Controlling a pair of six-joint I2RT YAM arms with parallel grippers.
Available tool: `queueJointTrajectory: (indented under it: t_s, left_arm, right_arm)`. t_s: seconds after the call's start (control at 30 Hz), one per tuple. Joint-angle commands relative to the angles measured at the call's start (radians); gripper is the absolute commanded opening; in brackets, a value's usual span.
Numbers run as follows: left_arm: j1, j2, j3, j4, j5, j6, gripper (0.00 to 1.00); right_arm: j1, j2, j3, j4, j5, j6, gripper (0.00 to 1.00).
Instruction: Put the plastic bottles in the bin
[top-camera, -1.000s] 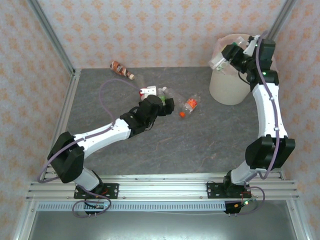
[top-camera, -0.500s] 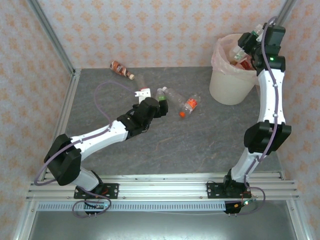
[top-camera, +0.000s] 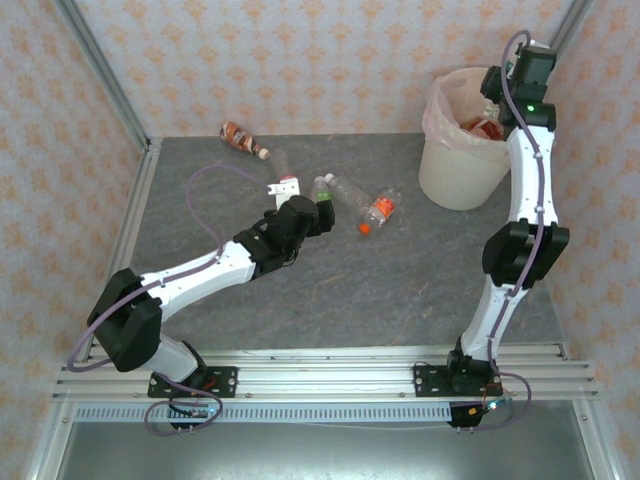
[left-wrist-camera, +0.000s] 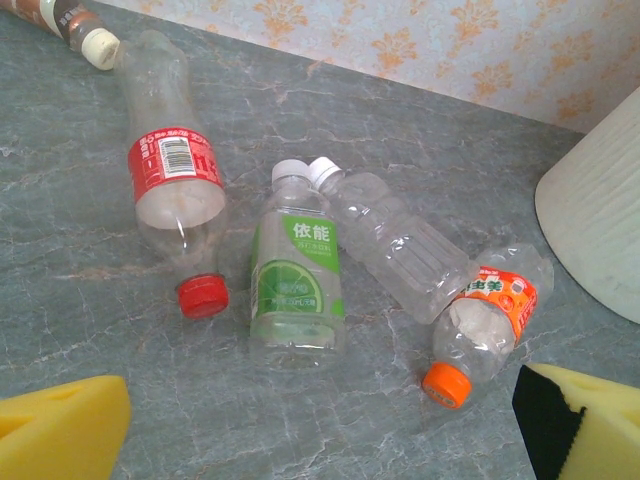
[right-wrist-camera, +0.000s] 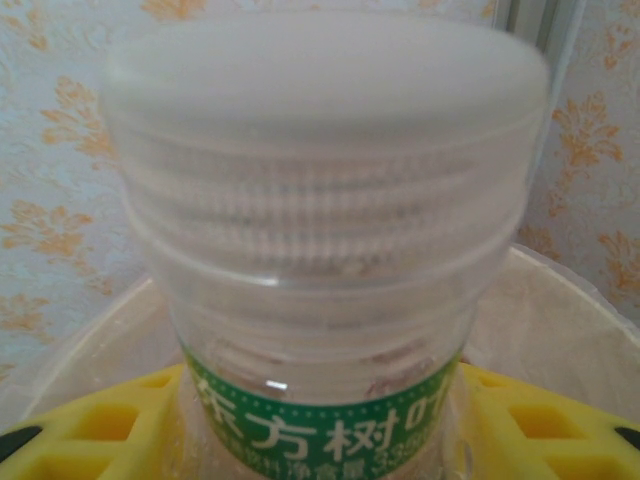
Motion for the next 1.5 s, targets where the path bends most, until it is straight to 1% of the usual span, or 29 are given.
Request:
queueJointTrajectory:
  t_s: [0.0, 0.1, 0.23, 0.3, 0.33, 0.37, 0.4, 0.47, 0.5, 0.6, 0.73, 0.9, 0.93, 1.03, 1.2, 1.33, 1.47]
  left_arm:
    - [0.012, -0.005, -0.008, -0.023, -0.041, -0.019, 1.0]
    - [0.013, -0.007, -0.014, -0.026, -0.04, -0.018, 1.0]
    - [0.012, -0.007, -0.023, -0.026, -0.041, -0.027, 1.0]
    - [0.013, -0.007, -0.03, -0.019, -0.041, -0.034, 1.0]
    - [0.013, -0.007, -0.033, -0.015, -0.041, -0.037, 1.0]
    - [0.012, -0.007, -0.036, -0.012, -0.043, -0.039, 1.0]
    - [0.012, -0.007, -0.038, -0.01, -0.043, -0.041, 1.0]
    - [0.012, -0.006, -0.037, -0.012, -0.045, -0.041, 1.0]
    - [0.014, -0.004, -0.036, -0.013, -0.044, -0.039, 1.0]
    - [0.016, 0.003, -0.026, -0.021, -0.041, -0.035, 1.0]
    - [0.017, 0.016, -0.017, -0.019, -0.028, -0.032, 1.0]
    - [0.017, 0.016, -0.02, -0.015, -0.024, -0.038, 1.0]
    - [0.018, 0.015, -0.023, -0.013, -0.025, -0.04, 1.0]
    - [0.017, 0.011, -0.031, -0.012, -0.027, -0.039, 1.0]
    - [0.019, 0.013, -0.034, -0.01, -0.026, -0.042, 1.0]
    - [0.02, 0.018, -0.031, -0.01, -0.024, -0.053, 1.0]
    - [0.023, 0.02, -0.031, -0.002, -0.017, -0.072, 1.0]
  right_arm:
    - [0.003, 0.0, -0.023, 0.062, 0.079, -0.045, 0.45]
    - [0.0, 0.004, -0.058, 0.117, 0.108, -0.055, 0.47]
    - [-0.001, 0.029, -0.054, 0.175, 0.137, -0.082, 0.51]
    - [-0.002, 0.051, -0.033, 0.168, 0.14, -0.096, 0.55]
    - [-0.001, 0.057, -0.024, 0.156, 0.135, -0.099, 0.58]
    - [-0.002, 0.062, -0.018, 0.141, 0.12, -0.112, 0.64]
    - [-0.002, 0.061, -0.019, 0.13, 0.098, -0.125, 0.73]
    - [-0.002, 0.048, -0.039, 0.131, 0.043, -0.158, 0.87]
    - [-0.003, 0.038, -0.053, 0.139, 0.028, -0.167, 0.91]
    - [-0.002, 0.01, -0.086, 0.165, 0.028, -0.165, 0.96]
    - [-0.007, -0.023, -0.109, 0.174, 0.007, -0.129, 0.98]
    - [-0.008, -0.069, -0.163, 0.204, 0.02, -0.097, 0.99]
    - [-0.009, -0.079, -0.176, 0.205, 0.004, -0.095, 0.99]
    - [-0.011, -0.137, -0.243, 0.219, -0.101, -0.101, 0.99]
    - [-0.011, -0.268, -0.398, 0.304, -0.232, -0.089, 0.99]
    - [-0.011, -0.378, -0.484, 0.287, -0.271, -0.037, 0.99]
    - [-0.012, -0.494, -0.577, 0.279, -0.363, 0.064, 0.99]
